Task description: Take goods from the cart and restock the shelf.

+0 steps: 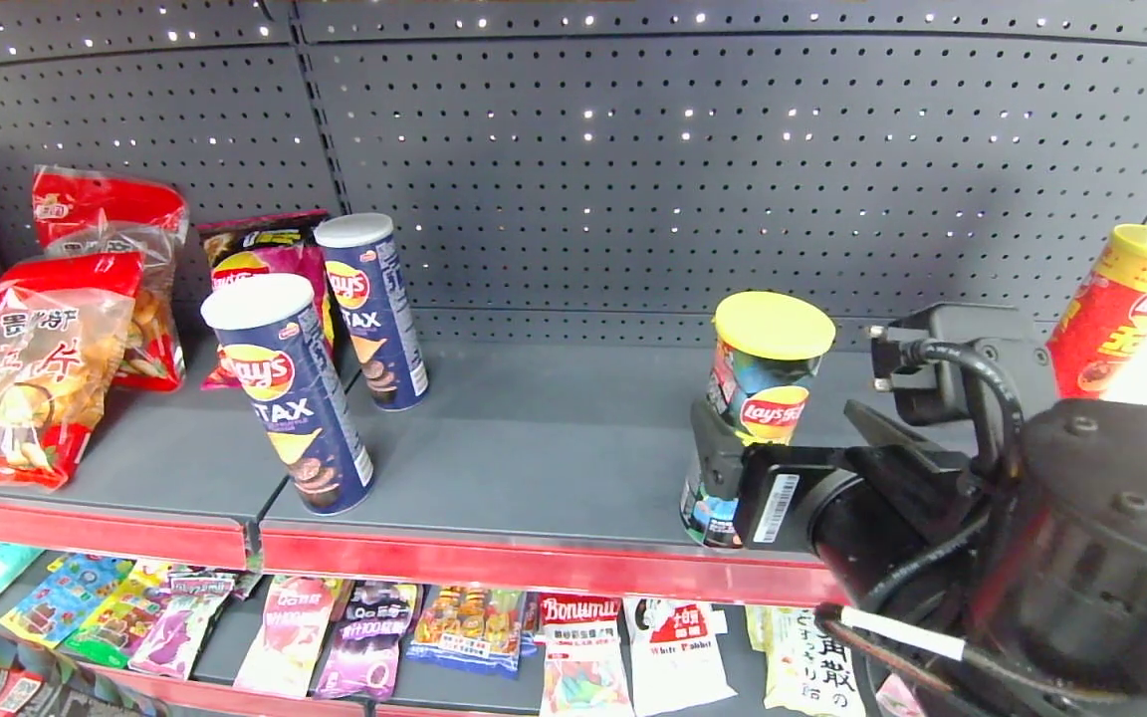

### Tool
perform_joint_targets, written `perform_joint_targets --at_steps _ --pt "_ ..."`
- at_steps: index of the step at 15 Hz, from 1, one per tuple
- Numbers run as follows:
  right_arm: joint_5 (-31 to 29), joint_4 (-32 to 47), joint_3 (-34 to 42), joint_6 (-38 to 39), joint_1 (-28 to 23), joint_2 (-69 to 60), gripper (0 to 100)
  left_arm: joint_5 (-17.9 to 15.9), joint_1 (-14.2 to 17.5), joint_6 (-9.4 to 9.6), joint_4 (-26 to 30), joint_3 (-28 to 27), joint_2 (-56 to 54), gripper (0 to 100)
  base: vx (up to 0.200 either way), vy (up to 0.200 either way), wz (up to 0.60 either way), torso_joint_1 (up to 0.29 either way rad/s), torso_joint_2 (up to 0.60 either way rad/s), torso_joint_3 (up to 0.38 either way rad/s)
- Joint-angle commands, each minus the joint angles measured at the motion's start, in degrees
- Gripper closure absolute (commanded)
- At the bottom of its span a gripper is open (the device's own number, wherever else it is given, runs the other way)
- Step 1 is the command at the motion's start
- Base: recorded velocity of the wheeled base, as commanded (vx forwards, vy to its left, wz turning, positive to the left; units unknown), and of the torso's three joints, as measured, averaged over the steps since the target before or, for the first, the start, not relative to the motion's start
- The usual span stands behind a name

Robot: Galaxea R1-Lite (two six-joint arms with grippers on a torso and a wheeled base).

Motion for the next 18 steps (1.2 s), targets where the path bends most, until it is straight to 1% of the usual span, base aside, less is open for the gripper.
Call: perform_joint_targets --at_steps 1,3,5,7,10,12,14,15,16,17,18 --pt "-0.13 0.00 2.30 -0.08 1.45 -3.54 0 -0.07 0.01 0.04 0.02 -0.02 0.10 100 0.000 0.000 0.00 0.000 0.00 0.000" --pt "0.04 0.00 3.97 -0.17 0.93 -5.82 0 -0.07 0.01 0.04 0.02 -0.02 0.10 100 0.000 0.000 0.00 0.000 0.00 0.000" --pt "0.74 0.00 7.66 -0.25 -6.55 -9.69 0 -0.07 0.01 0.12 0.02 0.07 0.10 100 0.000 0.000 0.00 0.000 0.00 0.000" --pt "1.89 0.00 8.89 -0.25 -9.62 -12.15 0 -0.16 0.01 0.12 0.02 0.07 0.36 100 0.000 0.000 0.00 0.000 0.00 0.000" --pt "2.41 -0.79 8.98 -0.25 -11.38 -14.61 0 -0.25 0.01 0.47 0.02 0.16 0.45 100 0.000 0.000 0.00 0.000 0.00 0.000" --pt "3.91 -0.79 9.07 -0.43 -11.38 -15.32 0 -0.25 0.01 0.56 0.02 0.16 0.45 100 0.000 0.000 0.00 0.000 0.00 0.000" --pt "8.92 -0.79 11.44 -3.07 -11.03 -18.57 0 -0.25 0.01 0.56 0.02 0.07 0.36 100 0.000 0.000 0.00 0.000 0.00 0.000" --pt "11.56 -0.79 13.99 -5.79 -11.20 -21.21 0 -0.25 0.01 0.56 0.02 0.07 0.36 100 0.000 0.000 0.00 0.000 0.00 0.000" --pt "13.66 -0.53 15.84 -8.16 -12.08 -23.67 0 -0.25 0.01 0.56 0.02 0.16 0.36 100 0.000 0.000 0.00 0.000 0.00 0.000" --pt "17.27 -0.44 17.15 -9.57 -13.14 -25.78 0 -0.34 0.01 0.56 0.02 0.16 0.36 100 0.000 0.000 0.00 0.000 0.00 0.000" --pt "19.03 -0.27 17.68 -10.01 -13.40 -26.65 0 -0.34 0.01 0.56 0.02 0.25 0.36 100 0.000 0.000 0.00 0.000 0.00 0.000"
